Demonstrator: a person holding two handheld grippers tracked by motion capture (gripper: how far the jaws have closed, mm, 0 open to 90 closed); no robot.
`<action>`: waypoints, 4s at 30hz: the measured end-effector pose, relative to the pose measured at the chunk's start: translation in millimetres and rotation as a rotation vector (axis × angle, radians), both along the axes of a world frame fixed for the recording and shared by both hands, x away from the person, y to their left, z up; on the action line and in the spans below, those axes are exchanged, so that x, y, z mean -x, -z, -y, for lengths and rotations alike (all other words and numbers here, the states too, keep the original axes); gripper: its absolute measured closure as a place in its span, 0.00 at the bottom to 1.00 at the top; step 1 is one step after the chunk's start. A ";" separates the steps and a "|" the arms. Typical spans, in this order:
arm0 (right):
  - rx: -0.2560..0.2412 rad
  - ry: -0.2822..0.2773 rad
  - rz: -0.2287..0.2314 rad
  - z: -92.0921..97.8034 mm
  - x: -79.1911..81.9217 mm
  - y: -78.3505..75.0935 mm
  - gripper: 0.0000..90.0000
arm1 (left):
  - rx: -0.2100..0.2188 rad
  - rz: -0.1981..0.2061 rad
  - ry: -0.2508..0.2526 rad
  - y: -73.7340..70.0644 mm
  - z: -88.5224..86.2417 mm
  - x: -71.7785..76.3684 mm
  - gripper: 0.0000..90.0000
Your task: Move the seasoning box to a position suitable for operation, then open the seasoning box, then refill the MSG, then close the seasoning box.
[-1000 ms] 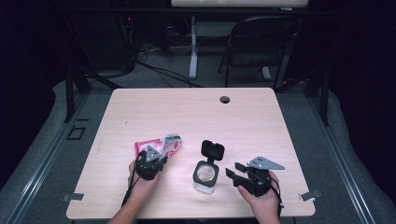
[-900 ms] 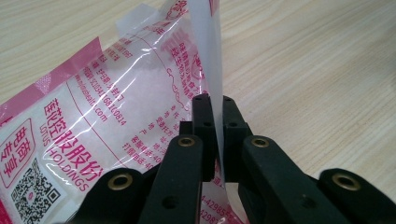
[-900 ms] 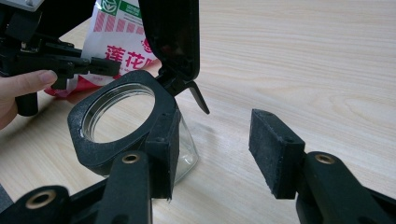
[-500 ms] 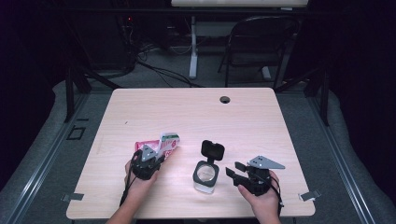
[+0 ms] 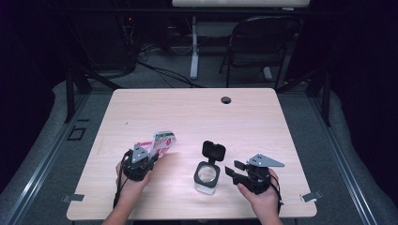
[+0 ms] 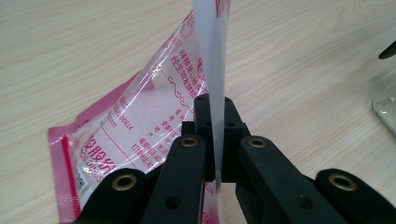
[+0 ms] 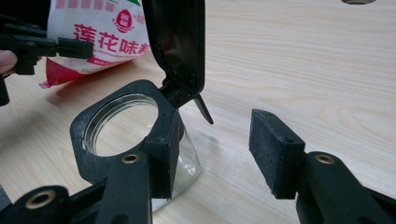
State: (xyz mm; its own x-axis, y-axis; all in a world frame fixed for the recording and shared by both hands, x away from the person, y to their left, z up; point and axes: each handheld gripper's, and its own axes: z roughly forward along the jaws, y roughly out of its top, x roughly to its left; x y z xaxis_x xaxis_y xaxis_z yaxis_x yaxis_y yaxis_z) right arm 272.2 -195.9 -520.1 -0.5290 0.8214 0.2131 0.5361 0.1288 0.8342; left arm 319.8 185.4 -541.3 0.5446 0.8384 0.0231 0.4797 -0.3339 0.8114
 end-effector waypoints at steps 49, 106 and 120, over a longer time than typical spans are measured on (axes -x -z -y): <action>-0.003 -0.013 0.004 -3.7 -3.0 -0.3 0.60 | 0.141 0.158 -0.025 -70.3 -37.2 22.5 1.00; -0.019 -0.165 0.091 -29.1 -3.2 -44.0 0.61 | 0.197 0.012 0.325 -60.5 -4.9 31.4 1.00; -0.030 -0.244 0.107 -57.1 -8.4 -57.2 0.60 | 0.175 0.010 0.320 -59.3 -5.5 36.9 1.00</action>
